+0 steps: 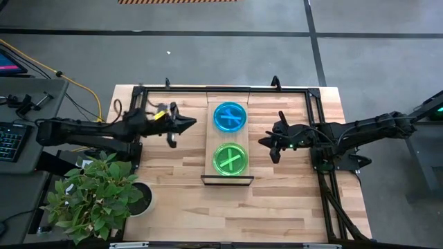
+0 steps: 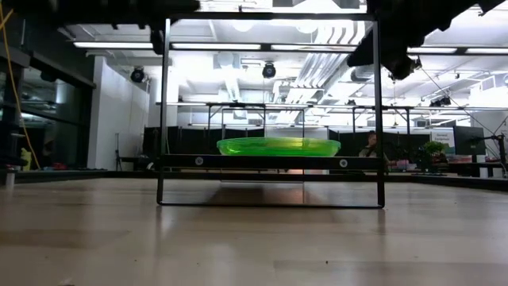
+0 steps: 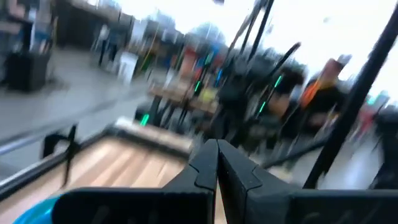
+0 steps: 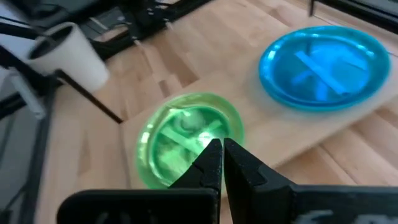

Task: Place and stack plates onto a shelf
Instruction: Return to Home Position

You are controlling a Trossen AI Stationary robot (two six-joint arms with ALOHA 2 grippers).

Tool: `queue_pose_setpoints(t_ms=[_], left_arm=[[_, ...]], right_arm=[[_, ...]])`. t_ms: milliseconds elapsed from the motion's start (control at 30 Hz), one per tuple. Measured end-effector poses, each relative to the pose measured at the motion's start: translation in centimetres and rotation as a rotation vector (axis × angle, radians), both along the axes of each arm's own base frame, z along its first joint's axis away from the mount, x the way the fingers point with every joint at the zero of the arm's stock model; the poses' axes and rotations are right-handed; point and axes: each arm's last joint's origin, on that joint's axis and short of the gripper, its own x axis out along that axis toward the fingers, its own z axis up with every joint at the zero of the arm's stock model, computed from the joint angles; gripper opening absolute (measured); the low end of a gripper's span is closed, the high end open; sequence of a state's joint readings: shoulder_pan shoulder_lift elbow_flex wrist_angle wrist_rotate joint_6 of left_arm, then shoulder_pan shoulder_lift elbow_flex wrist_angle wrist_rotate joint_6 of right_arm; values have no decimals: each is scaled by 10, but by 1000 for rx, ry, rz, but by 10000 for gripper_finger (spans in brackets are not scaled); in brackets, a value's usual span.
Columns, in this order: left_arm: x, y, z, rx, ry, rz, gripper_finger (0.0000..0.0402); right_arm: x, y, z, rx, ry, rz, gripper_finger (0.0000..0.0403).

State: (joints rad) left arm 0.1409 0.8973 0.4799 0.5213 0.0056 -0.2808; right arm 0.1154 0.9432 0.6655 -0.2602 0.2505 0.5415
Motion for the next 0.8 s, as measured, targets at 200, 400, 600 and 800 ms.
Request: queue_pose_setpoints(t_ms=[200,400,600,800], left_arm=[[-29,-11,-43,-107,-131,6,0],[-59,-19,-78,-149,-145,25,0],[-72,-21,-91,-125,-65,29,0],[-80,-22,-95,-50,-2,12,0]], right_arm=[[2,1,3,18,-39,21,0],[2,1,3,79,-49,-12,0],[2,1,4,139,-64,-44,0],[1,2,5,160,-74,-41,0]])
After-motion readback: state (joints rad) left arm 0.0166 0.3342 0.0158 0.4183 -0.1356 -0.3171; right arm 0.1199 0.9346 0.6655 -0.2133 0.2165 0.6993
